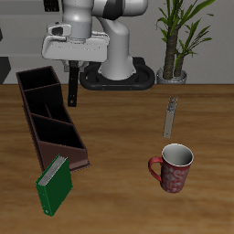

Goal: Place the black book into the right desk caddy's front compartment

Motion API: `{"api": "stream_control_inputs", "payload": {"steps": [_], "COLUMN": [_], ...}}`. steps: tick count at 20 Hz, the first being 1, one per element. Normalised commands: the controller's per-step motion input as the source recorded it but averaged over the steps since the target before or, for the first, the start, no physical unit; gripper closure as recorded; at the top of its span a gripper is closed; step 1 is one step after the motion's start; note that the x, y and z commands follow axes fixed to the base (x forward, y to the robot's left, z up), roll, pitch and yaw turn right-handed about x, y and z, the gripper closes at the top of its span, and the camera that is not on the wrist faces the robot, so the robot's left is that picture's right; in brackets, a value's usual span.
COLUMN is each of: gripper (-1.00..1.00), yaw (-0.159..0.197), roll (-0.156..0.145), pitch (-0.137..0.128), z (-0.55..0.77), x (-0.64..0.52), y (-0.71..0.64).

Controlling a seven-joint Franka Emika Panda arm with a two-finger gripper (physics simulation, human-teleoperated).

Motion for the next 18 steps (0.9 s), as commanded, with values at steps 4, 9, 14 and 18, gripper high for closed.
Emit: {"api": "stream_control_inputs", "payload": {"steps": [4,9,14,18], "gripper": [1.0,1.0,1.0,1.0], "yaw": [0.064,0.056,0.049,0.008], "roll": [-0.03,-0.028,-0.032,-0.027], "pitch": [0.006,-0.008,0.022,0.02], "z": [-0.1,-0.04,-0.13,-0.12], "x": [-0.09,-0.08,0.0,0.02], "y": [-0.11,-0.12,-0.17,-0.14]}}
